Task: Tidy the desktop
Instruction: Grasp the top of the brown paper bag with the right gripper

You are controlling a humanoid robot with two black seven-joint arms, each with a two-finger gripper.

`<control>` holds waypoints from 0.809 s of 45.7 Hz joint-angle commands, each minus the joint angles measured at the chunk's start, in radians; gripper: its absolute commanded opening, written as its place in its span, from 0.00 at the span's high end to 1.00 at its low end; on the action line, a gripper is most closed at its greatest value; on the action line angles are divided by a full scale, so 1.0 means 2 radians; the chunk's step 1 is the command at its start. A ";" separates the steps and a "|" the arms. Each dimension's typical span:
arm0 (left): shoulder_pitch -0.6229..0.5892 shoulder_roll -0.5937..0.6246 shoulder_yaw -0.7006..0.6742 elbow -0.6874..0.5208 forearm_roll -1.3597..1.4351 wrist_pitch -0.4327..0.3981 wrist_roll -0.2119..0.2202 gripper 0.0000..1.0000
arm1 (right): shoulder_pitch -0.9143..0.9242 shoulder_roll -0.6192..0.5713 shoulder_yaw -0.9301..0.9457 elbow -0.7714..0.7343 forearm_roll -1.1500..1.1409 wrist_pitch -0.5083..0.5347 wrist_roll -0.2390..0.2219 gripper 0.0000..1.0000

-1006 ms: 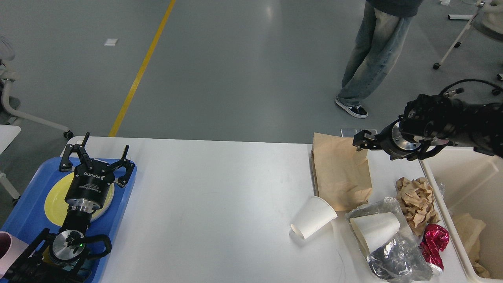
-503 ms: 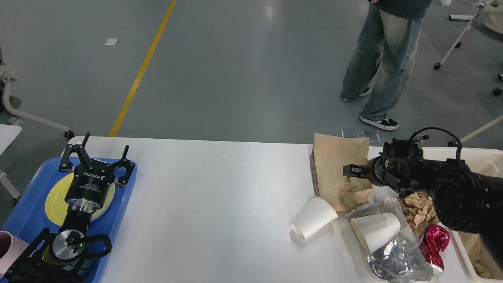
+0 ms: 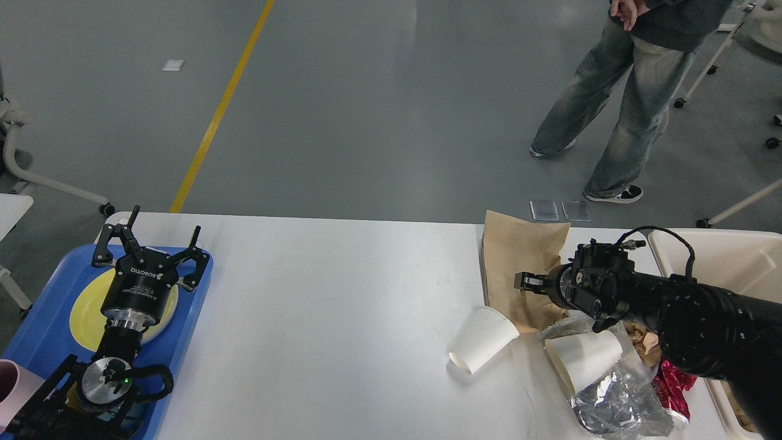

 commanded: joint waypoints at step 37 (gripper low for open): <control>0.000 0.000 0.000 0.000 0.000 0.000 0.000 0.04 | 0.044 -0.010 0.034 0.052 0.044 -0.014 -0.078 1.00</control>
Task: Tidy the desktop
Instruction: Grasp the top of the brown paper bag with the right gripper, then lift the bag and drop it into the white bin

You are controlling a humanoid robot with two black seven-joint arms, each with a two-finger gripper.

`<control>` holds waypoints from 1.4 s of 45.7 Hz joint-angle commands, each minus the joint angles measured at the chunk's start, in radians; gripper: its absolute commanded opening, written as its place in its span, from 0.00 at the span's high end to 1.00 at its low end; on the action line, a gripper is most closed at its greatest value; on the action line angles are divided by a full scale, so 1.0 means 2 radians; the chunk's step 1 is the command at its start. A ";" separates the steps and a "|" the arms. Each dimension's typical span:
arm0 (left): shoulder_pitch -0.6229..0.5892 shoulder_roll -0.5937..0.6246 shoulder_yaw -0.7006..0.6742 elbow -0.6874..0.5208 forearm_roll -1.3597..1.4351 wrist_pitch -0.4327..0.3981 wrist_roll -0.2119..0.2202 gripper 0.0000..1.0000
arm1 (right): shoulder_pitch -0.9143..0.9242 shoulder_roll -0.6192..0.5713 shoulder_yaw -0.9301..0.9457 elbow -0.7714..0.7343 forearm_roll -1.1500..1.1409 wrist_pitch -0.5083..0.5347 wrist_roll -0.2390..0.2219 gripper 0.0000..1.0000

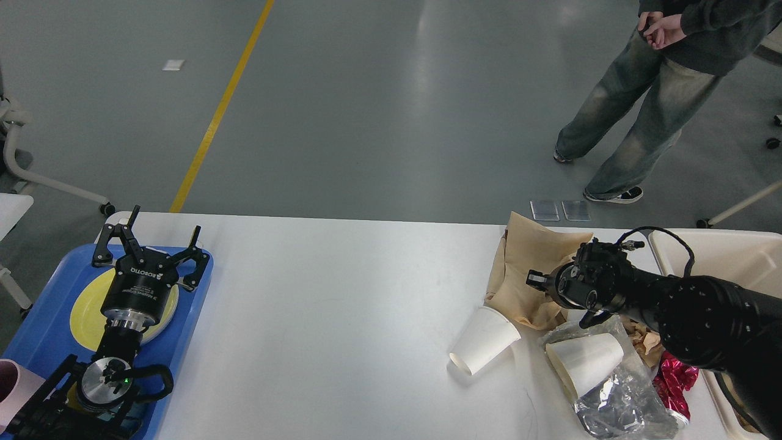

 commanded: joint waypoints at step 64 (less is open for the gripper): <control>0.000 0.000 0.001 0.000 0.000 0.000 0.000 0.04 | 0.675 -0.145 -0.175 0.532 0.062 0.285 -0.024 1.00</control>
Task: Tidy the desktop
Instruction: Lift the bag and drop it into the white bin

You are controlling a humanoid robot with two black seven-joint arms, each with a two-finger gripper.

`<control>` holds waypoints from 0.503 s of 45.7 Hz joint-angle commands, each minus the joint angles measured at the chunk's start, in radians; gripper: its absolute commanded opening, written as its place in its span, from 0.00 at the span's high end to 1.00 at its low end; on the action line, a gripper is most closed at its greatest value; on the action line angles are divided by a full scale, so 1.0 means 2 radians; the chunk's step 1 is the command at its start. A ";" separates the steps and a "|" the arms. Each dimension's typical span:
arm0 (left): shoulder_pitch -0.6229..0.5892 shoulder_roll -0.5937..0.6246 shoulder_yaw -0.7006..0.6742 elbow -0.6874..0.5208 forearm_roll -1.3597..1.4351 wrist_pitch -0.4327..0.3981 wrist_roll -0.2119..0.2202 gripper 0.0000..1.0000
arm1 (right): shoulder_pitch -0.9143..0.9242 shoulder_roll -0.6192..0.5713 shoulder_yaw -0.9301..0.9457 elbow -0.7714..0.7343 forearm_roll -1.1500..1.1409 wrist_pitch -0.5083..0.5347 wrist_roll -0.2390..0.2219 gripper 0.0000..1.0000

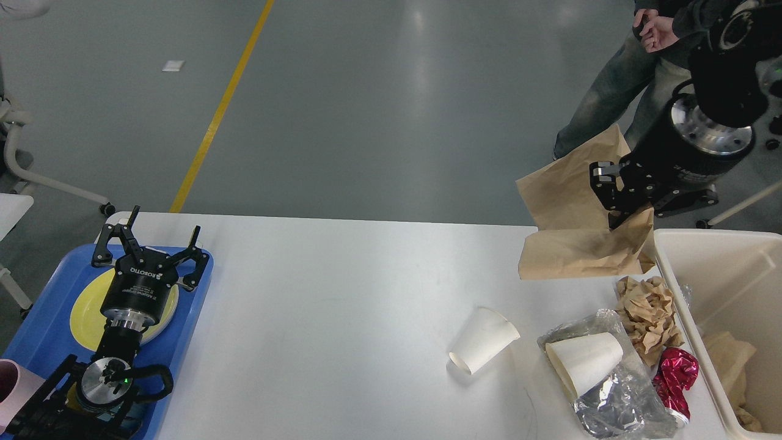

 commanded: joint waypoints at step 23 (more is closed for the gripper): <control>0.000 0.000 0.000 0.000 0.000 0.000 0.000 0.04 | -0.142 -0.140 -0.180 -0.087 0.060 -0.166 0.055 1.00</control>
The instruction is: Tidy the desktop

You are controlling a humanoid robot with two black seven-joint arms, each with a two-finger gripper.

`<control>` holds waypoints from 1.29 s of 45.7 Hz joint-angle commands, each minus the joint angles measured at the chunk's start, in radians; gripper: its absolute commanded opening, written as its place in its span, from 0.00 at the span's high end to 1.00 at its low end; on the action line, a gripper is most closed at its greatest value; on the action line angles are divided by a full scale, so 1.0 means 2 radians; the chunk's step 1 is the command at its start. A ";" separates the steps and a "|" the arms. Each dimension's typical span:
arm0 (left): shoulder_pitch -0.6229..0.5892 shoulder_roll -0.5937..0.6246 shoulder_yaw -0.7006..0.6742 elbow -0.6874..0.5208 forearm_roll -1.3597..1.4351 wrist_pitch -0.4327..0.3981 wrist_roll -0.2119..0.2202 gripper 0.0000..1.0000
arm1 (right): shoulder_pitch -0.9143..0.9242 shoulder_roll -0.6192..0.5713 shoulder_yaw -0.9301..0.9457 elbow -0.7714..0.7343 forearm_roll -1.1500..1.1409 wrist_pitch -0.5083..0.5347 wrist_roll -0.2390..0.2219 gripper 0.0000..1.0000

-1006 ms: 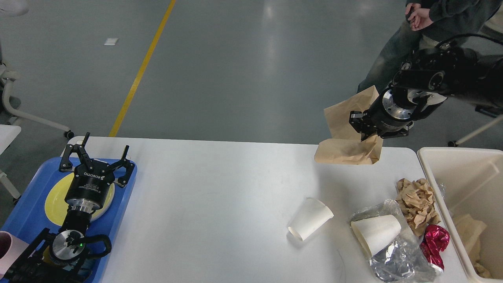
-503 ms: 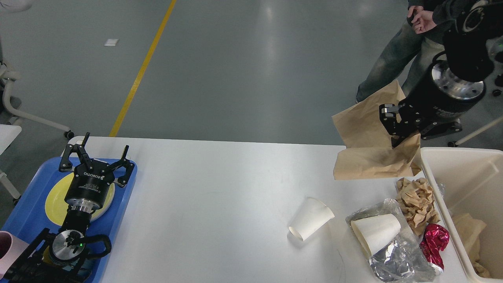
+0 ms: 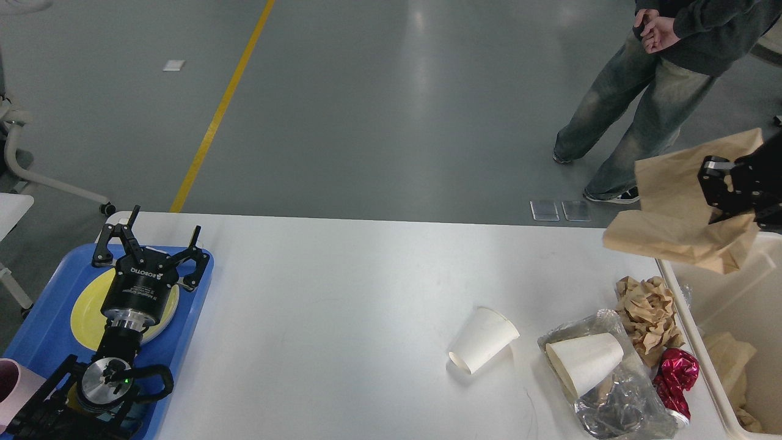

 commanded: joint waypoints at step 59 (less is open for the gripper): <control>0.000 0.000 0.001 0.000 0.000 0.000 -0.001 0.04 | -0.883 0.021 0.441 -0.693 0.003 -0.193 -0.007 1.00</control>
